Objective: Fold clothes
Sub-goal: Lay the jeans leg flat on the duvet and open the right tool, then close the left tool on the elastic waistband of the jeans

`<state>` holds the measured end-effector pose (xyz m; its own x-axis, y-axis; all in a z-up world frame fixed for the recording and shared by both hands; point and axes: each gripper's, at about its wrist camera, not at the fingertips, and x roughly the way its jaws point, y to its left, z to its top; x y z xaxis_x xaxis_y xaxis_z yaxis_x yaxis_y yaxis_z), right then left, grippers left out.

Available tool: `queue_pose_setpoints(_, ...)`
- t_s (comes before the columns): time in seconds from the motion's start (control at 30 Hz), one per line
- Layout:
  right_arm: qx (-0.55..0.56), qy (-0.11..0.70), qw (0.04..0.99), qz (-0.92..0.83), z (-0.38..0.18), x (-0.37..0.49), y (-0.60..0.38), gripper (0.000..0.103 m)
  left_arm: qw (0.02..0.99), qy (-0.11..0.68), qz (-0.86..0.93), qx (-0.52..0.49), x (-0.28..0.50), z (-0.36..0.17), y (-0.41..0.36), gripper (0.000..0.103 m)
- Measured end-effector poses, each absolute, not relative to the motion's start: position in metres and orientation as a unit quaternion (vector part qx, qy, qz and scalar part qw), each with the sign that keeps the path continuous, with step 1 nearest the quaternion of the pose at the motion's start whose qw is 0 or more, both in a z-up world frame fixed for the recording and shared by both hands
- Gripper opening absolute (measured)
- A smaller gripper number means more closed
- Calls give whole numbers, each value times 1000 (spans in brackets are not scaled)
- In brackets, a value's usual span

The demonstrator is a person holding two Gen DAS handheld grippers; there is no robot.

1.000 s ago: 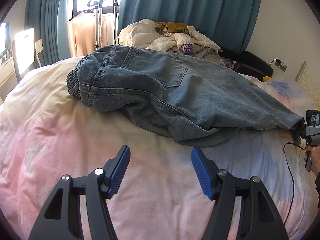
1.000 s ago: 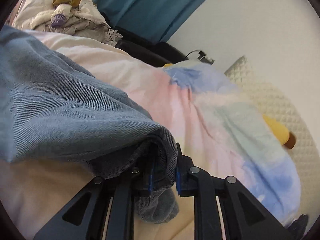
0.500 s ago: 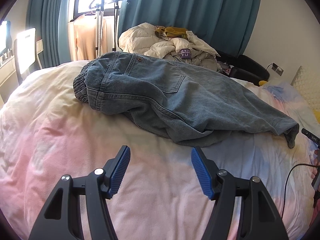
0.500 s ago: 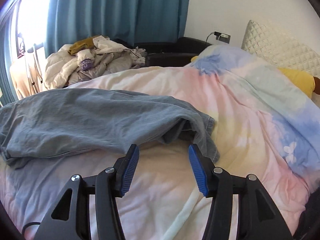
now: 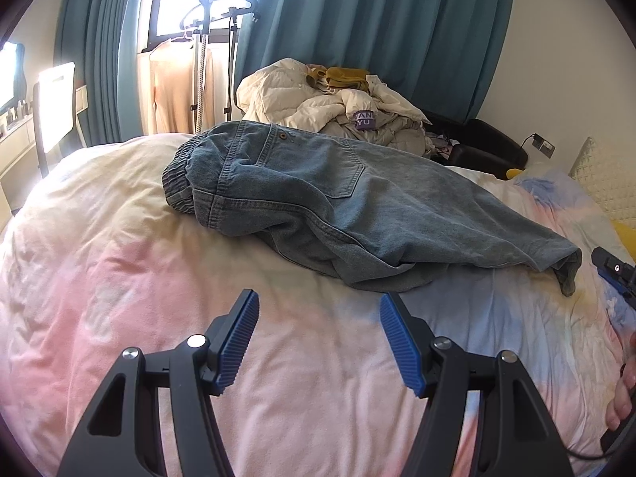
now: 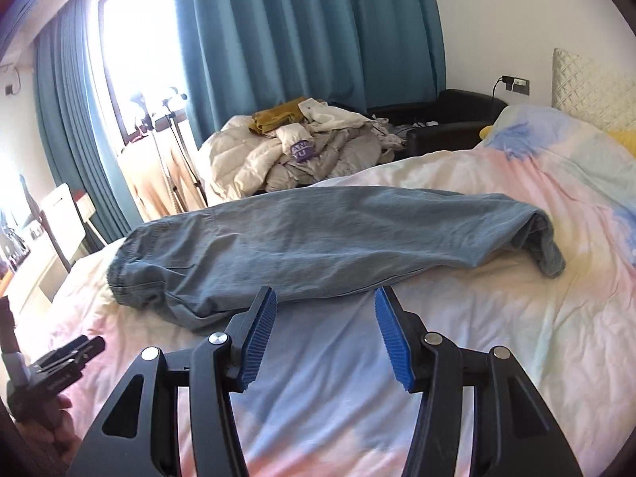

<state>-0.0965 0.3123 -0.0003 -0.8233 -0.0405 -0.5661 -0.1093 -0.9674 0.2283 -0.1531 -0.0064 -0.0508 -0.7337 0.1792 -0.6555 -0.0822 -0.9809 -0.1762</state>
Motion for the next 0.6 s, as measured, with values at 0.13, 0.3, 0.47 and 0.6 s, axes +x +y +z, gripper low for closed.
queue_pose_setpoints(0.13, -320, 160, 1, 934, -24, -96, 284, 52, 66, -68, 929, -359, -152, -53, -10, 65)
queue_pose_setpoints(0.3, -324, 112, -7, 939, -48, -95, 259, 52, 45, -66, 930, -359, -157, -57, -9, 65)
queue_pose_setpoints(0.47, -339, 106, -6, 935, -71, -108, 264, 52, 13, -90, 922, -376, -178, -60, -29, 65)
queue_pose_setpoints(0.6, -344, 112, 3, 932, -80, -119, 270, 52, 3, -108, 914, -391, -210, -53, -45, 65)
